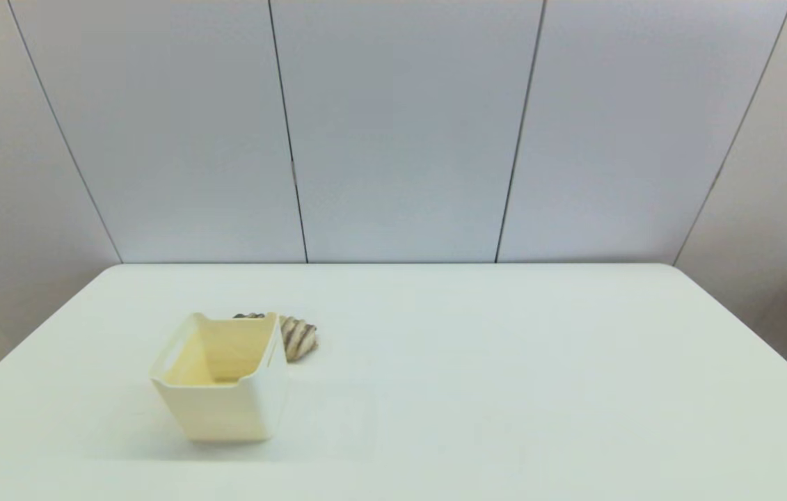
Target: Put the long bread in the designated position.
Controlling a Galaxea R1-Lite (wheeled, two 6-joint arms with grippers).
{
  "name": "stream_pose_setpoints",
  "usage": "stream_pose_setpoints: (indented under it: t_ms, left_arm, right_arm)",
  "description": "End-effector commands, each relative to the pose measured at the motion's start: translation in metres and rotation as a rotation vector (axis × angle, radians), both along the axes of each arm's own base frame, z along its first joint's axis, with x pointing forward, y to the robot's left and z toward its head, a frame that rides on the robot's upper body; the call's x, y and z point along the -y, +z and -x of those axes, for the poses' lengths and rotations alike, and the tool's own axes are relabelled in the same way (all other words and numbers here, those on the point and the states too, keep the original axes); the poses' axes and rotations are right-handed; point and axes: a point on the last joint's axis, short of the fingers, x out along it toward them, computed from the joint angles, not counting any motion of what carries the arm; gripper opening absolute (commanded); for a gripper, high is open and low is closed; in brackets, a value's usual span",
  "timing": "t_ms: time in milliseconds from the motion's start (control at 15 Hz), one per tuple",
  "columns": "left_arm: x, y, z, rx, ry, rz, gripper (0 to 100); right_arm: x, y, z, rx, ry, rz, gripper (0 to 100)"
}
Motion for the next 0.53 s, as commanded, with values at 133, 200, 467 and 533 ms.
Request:
stream_pose_setpoints:
  t_ms: [133,200,467,533]
  left_arm:
    - [-0.001,-0.041,0.008,0.037,0.044,0.067,100]
    - [-0.001,-0.042,0.007,0.04,0.057,0.085,100]
    - [-0.002,-0.053,0.001,0.065,0.099,0.136,100]
    - [-0.002,-0.054,0.001,0.05,0.101,0.143,100]
  right_arm:
    - [0.0,0.0,0.0,-0.001,0.001,0.001,100]
    - [0.0,0.0,0.0,-0.001,0.001,0.001,100]
    - [0.0,0.0,0.0,-0.001,0.001,0.001,100]
    - [0.0,0.0,0.0,-0.001,0.001,0.001,100]
